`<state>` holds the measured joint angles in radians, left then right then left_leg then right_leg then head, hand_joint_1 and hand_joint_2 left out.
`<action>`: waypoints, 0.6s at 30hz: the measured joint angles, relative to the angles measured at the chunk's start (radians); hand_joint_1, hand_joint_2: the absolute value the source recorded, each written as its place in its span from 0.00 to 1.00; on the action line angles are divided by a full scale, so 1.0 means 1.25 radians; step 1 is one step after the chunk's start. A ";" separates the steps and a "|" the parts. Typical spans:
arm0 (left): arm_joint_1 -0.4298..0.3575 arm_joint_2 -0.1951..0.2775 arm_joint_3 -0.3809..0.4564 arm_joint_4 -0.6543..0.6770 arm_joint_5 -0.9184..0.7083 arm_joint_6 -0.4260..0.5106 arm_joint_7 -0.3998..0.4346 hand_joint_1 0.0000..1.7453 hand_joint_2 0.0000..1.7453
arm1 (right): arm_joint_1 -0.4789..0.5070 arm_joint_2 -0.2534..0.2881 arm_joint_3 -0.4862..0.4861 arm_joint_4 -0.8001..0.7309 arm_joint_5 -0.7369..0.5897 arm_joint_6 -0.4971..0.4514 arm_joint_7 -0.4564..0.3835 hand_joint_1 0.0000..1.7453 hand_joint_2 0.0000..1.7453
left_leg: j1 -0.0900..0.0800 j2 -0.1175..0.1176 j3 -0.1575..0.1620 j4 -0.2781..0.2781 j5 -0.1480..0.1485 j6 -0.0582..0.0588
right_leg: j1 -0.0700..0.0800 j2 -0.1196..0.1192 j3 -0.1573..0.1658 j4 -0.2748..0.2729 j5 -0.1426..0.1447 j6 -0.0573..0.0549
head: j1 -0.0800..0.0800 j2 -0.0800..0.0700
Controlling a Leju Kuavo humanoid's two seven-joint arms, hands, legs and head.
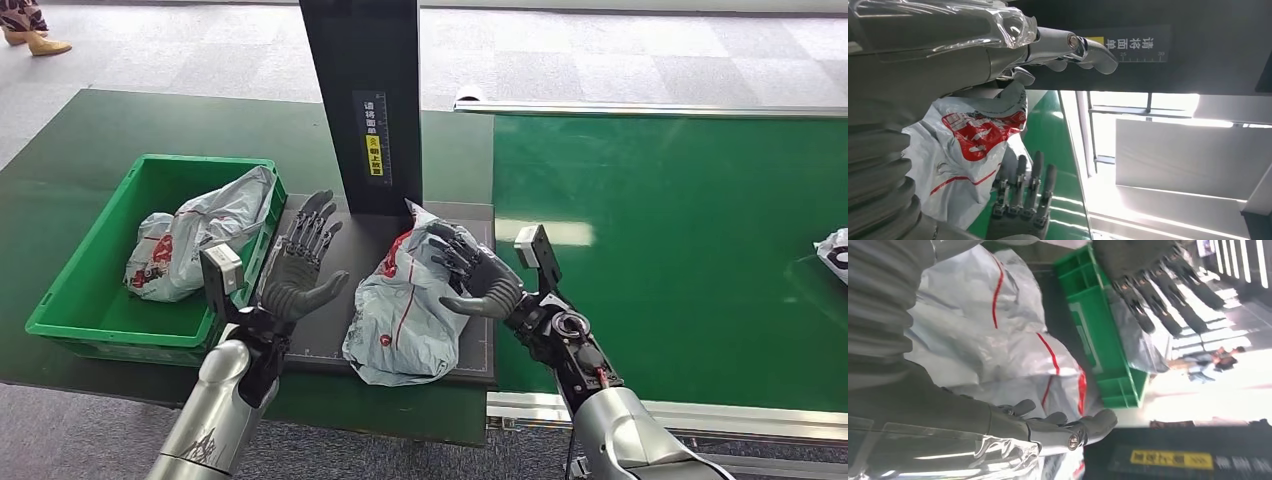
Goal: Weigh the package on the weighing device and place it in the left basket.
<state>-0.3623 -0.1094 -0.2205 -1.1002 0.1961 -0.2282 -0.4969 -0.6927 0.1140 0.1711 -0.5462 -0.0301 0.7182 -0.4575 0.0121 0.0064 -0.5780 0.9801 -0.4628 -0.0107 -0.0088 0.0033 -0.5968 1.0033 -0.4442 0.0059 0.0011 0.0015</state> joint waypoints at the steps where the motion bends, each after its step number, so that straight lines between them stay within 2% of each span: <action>1: 0.004 0.000 0.000 0.000 0.000 0.002 0.000 0.00 1.00 | 0.003 0.000 -0.002 -0.009 -0.006 -0.032 0.006 0.00 0.25 | 0.000 0.000 0.000 0.000 0.000 0.000 | 0.000 0.000 0.000 0.000 0.000 0.000 | 0.000 0.000; 4: 0.013 0.000 0.001 -0.002 -0.002 0.006 0.000 0.00 1.00 | 0.006 -0.002 0.000 -0.038 -0.003 -0.159 0.031 0.00 1.00 | 0.000 0.000 0.000 0.000 0.000 0.000 | 0.000 0.000 0.000 0.000 0.000 0.000 | 0.000 0.000; 7: 0.021 0.000 0.001 -0.006 -0.010 0.006 0.004 0.00 1.00 | 0.010 -0.004 0.003 -0.066 0.004 -0.254 0.069 0.00 1.00 | 0.000 0.000 0.000 0.000 0.000 0.000 | 0.000 0.000 0.000 0.000 0.000 0.000 | 0.000 0.000; 10: 0.030 0.000 0.001 -0.011 -0.022 0.006 0.006 0.00 1.00 | 0.022 -0.006 0.007 -0.094 0.009 -0.307 0.088 0.00 1.00 | 0.000 0.000 0.000 0.000 0.000 0.000 | 0.000 0.000 0.000 0.000 0.000 0.000 | 0.000 0.000; 15: 0.033 -0.008 -0.009 -0.015 -0.064 0.032 0.008 0.00 1.00 | 0.050 -0.009 0.019 -0.169 0.047 -0.400 0.059 0.00 1.00 | 0.000 0.000 0.000 0.000 0.000 0.000 | 0.000 0.000 0.000 0.000 0.000 0.000 | 0.000 0.000; 18: 0.028 -0.020 -0.026 -0.014 -0.086 0.049 0.007 0.00 1.00 | 0.063 -0.010 0.024 -0.213 0.054 -0.428 0.057 0.00 1.00 | 0.000 0.000 0.000 0.000 0.000 0.000 | 0.000 0.000 0.000 0.000 0.000 0.000 | 0.000 0.000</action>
<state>-0.3268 -0.1346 -0.2528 -1.1181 0.0888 -0.1669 -0.4881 -0.6141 0.1012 0.2005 -0.8122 0.0375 0.1830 -0.3867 0.0120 0.0063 -0.5782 0.9802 -0.4629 -0.0107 -0.0089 0.0032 -0.5974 1.0032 -0.4442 0.0059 0.0011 0.0015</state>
